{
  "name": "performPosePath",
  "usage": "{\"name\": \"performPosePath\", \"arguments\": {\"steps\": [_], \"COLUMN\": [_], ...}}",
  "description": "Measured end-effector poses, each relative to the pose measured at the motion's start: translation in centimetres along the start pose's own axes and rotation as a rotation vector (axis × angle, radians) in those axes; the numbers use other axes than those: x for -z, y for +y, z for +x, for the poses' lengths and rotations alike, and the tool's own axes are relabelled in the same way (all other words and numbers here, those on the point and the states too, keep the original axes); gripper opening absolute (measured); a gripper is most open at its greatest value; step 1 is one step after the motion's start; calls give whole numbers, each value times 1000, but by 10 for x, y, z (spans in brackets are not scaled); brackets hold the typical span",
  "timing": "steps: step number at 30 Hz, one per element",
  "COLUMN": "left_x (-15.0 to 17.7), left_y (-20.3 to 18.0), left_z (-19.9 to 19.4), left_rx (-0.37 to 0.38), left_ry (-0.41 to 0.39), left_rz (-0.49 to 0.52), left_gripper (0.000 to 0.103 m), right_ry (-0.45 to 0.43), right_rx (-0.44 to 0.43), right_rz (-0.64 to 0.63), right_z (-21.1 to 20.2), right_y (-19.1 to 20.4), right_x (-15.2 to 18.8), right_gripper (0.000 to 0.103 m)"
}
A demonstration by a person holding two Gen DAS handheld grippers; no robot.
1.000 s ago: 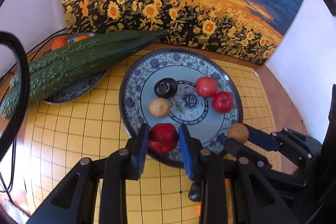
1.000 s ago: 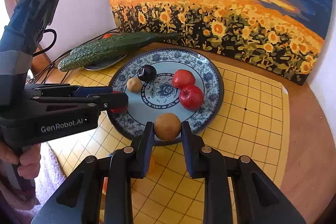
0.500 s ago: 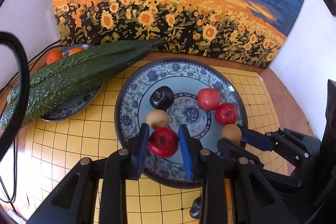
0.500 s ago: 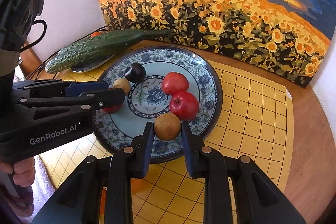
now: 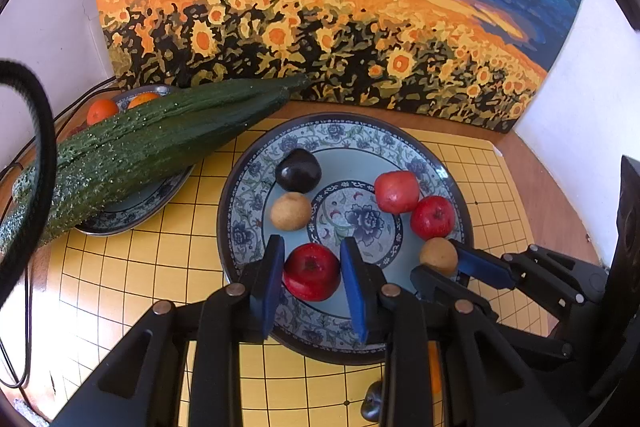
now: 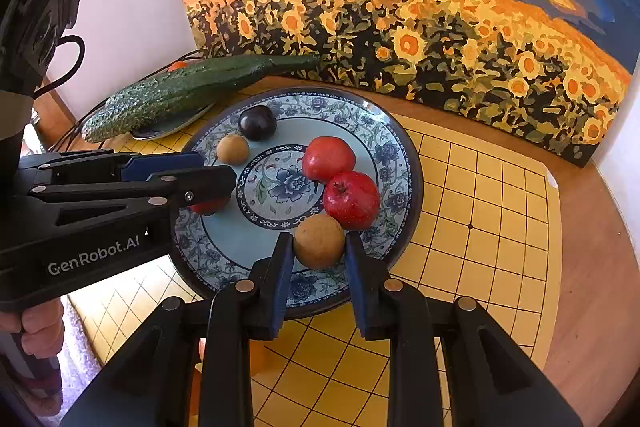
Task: Organize fruits
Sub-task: 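Open the left gripper releasing the apple while the right gripper releases the potato, then move the left gripper to an orange and close on it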
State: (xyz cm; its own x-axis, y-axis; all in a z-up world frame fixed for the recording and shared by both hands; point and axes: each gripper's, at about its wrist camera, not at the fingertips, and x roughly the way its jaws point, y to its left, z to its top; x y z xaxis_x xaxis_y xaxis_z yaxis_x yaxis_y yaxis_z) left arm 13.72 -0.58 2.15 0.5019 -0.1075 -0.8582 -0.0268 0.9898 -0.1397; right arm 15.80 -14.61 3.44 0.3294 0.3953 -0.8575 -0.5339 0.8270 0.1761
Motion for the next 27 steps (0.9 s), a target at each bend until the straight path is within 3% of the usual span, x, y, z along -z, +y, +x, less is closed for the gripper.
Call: {"name": "performPosePath", "arguments": {"steps": [6, 11, 19, 27], "left_x": [3, 4, 10, 19], "left_y": [-1, -1, 3, 5], "left_z": [1, -2, -22, -38], "left_rx": [10, 12, 17, 38], "left_ry": [23, 35, 27, 37], "left_rz": [0, -7, -9, -19], "left_gripper": [30, 37, 47, 48], "right_ry": [6, -1, -31, -44], "right_rx": [-14, -22, -28, -29], "right_rz": [35, 42, 52, 89], "right_z": [-1, -7, -26, -44], "right_y": [-3, -1, 1, 1], "right_x": [1, 3, 6, 14], "right_gripper": [28, 41, 44, 44]}}
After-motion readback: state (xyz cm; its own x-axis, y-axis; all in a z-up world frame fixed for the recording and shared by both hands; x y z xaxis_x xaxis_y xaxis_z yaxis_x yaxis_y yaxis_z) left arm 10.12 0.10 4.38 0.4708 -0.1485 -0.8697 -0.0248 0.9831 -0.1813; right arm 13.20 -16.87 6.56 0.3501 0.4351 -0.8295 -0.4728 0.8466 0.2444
